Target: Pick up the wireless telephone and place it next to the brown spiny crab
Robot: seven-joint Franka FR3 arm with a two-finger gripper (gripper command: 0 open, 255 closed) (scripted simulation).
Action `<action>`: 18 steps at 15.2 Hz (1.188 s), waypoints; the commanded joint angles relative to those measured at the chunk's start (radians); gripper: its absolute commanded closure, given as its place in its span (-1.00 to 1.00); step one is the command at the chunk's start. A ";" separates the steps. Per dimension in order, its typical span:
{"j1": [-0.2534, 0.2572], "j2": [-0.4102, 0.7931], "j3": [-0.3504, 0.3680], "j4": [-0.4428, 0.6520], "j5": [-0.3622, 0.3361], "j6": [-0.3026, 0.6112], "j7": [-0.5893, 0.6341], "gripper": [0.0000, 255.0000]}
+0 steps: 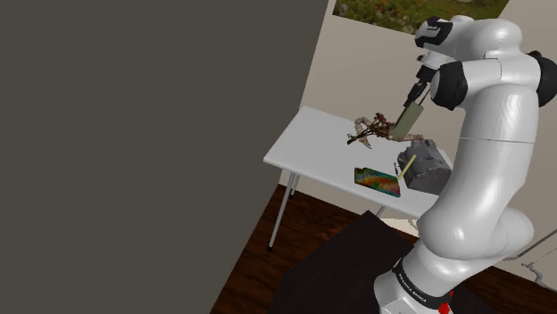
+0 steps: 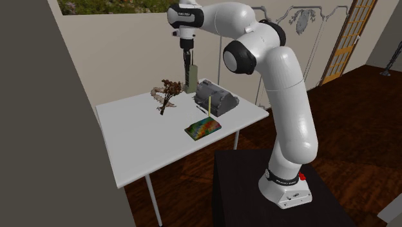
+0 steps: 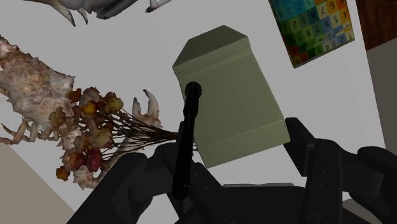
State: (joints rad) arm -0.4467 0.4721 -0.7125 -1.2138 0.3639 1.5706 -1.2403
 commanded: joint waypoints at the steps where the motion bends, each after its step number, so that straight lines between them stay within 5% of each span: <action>1: -0.003 0.006 0.001 -0.017 0.004 0.022 -0.010 1.00; 18: 0.047 0.001 0.008 -0.261 0.011 0.251 -0.042 1.00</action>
State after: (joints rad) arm -0.4011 0.4704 -0.7060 -1.4669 0.3728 1.8107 -1.2818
